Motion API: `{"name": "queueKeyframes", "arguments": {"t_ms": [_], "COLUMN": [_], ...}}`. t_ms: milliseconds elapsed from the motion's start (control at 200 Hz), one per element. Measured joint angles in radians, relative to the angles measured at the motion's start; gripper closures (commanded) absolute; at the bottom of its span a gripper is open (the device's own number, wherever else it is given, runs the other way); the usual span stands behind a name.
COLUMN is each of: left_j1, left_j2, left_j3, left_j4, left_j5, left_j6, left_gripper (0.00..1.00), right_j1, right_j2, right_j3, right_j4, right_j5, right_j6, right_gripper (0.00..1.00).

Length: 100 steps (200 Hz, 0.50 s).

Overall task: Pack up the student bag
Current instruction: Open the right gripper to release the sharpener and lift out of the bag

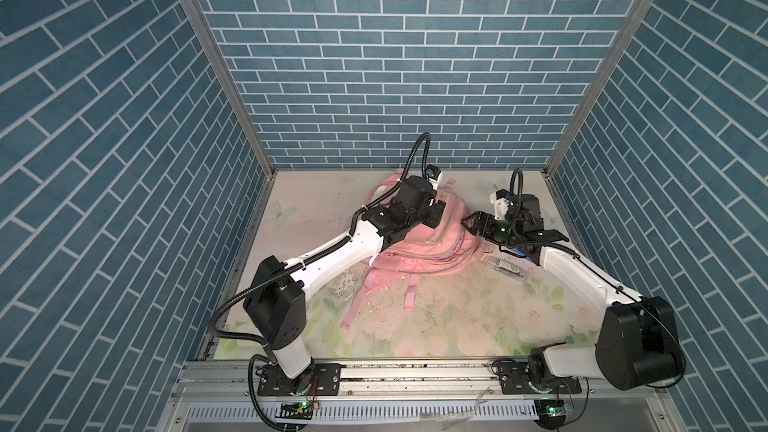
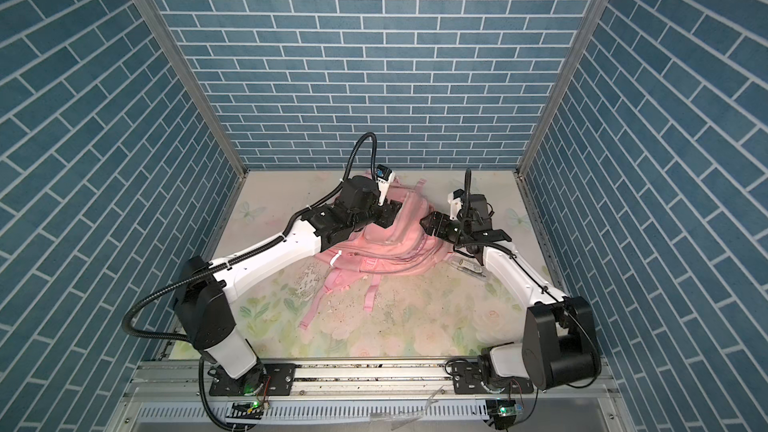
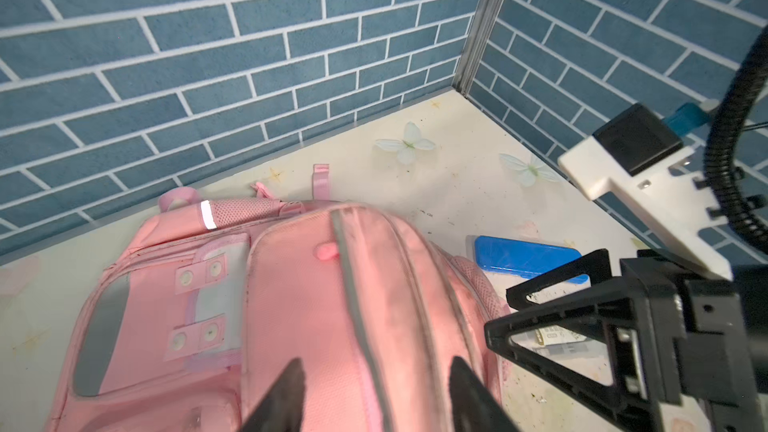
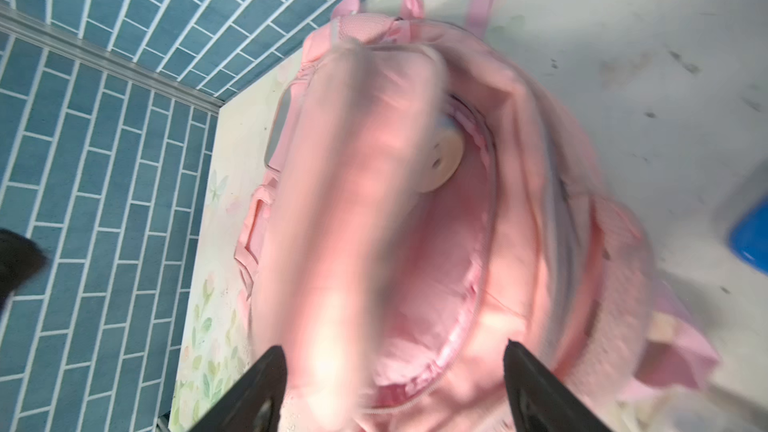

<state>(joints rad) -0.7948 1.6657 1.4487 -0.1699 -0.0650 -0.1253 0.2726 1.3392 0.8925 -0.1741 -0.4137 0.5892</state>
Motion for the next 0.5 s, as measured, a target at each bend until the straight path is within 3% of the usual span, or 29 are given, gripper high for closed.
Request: {"name": "queueKeyframes", "arguments": {"t_ms": [130, 290, 380, 500], "left_j1": [0.034, 0.188, 0.264, 0.301], "left_j2": [-0.109, -0.213, -0.243, -0.248], "left_j3": [-0.066, -0.168, -0.288, -0.441], "left_j4": [0.003, -0.002, 0.009, -0.013], "left_j5": [0.011, 0.091, 0.123, 0.179], "left_j6": [0.165, 0.376, 0.526, 0.721], "left_gripper": [0.22, 0.23, 0.23, 0.23], "right_j1": [0.002, 0.027, 0.055, 0.07], "right_j2": [-0.002, -0.002, 0.015, 0.077], "right_j3": [-0.045, -0.146, -0.163, -0.153], "right_j4": [-0.028, -0.012, -0.01, 0.016], "right_j5": [-0.008, -0.021, -0.026, -0.047], "right_j6": [0.017, 0.089, 0.11, 0.122], "right_gripper": [0.23, 0.25, 0.28, 0.36]}}
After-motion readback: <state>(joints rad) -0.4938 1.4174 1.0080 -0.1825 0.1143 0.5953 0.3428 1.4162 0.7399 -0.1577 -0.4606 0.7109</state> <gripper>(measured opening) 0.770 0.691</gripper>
